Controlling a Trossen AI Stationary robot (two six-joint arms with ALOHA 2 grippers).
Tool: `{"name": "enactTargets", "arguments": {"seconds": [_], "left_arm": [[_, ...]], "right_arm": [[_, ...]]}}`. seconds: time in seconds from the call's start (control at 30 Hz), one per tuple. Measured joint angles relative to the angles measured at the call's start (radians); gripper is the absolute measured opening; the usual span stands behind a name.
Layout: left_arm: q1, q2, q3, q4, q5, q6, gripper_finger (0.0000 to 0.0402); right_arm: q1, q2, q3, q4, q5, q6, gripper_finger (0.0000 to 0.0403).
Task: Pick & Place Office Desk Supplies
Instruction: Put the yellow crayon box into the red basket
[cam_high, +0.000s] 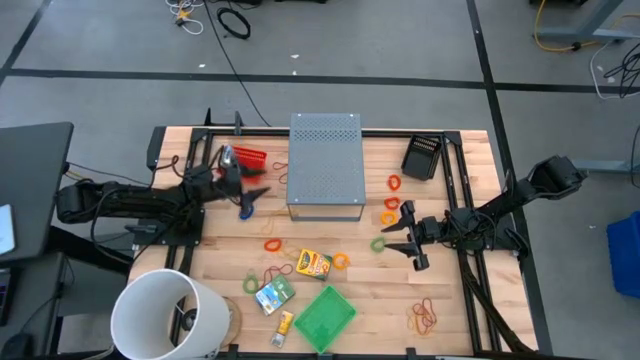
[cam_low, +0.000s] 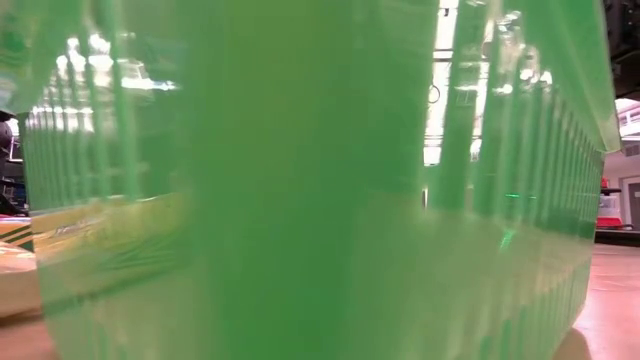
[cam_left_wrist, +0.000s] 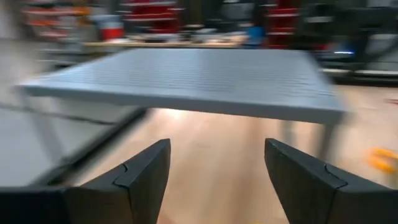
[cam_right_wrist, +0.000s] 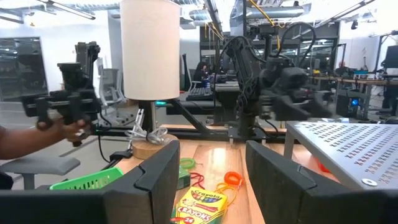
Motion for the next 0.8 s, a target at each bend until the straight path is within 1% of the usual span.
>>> {"name": "enactTargets", "arguments": {"seconds": [0.13,0.27,0.5,0.7,0.8], "left_arm": [[-0.004,0.0,0.0,-0.015,0.17,-0.038,0.0253],[-0.046,0.0,0.0,-0.032,0.257,-0.095,0.0241],[-0.183,0.0,0.002,-0.068,0.273,-0.207,0.0221],[-0.308,0.008,0.054,-0.26,0.267,-0.306,0.0217],[-0.371,0.018,0.073,-0.321,0.267,-0.367,0.0217]], "right_arm": [[0.0,0.0,0.0,0.0,0.001,0.0,0.019],[0.0,0.0,0.0,0.0,0.015,0.001,0.019],[0.0,0.0,0.0,-0.003,0.03,0.004,0.019],[0.0,0.0,0.0,-0.003,0.038,0.004,0.019],[0.0,0.0,0.0,-0.011,0.046,0.011,0.019]]}}
